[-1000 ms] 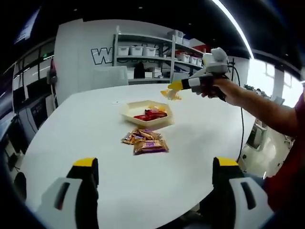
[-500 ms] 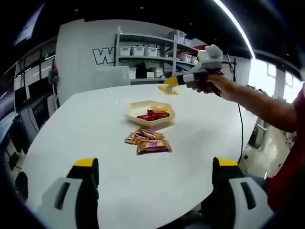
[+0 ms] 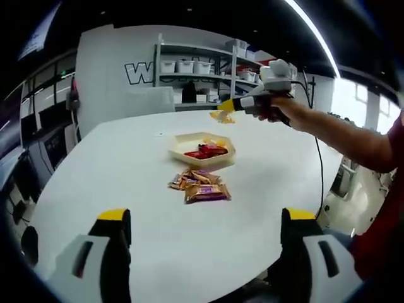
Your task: Place the target food into the container with the food tongs after gripping and lifting it, then release it inside without dropping or visibly crushing the food.
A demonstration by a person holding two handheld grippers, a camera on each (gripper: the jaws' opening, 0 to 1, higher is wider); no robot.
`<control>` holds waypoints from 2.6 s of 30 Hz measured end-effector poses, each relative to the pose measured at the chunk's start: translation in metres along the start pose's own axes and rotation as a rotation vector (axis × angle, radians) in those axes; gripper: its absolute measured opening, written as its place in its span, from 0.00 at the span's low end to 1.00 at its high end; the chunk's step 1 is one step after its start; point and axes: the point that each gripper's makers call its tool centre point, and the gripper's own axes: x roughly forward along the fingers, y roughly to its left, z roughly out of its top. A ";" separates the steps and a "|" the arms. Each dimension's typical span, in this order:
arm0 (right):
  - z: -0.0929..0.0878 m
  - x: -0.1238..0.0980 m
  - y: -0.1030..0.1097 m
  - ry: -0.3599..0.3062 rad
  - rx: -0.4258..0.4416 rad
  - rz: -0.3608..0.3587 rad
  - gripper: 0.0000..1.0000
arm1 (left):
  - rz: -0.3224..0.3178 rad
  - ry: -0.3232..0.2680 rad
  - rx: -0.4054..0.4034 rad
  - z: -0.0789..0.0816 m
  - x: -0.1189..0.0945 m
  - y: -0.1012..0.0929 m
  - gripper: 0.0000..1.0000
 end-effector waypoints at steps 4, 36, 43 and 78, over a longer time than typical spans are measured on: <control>0.004 -0.001 -0.003 -0.019 -0.001 -0.016 0.25 | 0.001 0.001 -0.001 0.000 -0.001 0.001 0.97; -0.002 -0.022 0.038 -0.020 0.016 0.061 0.25 | -0.003 -0.016 0.011 0.004 -0.009 -0.005 0.96; -0.011 -0.022 0.040 -0.009 0.024 0.073 0.25 | -0.003 -0.016 0.013 0.004 -0.008 -0.005 0.96; -0.062 -0.036 0.083 0.056 -0.008 0.154 0.25 | -0.020 -0.008 0.024 0.001 -0.008 -0.014 0.96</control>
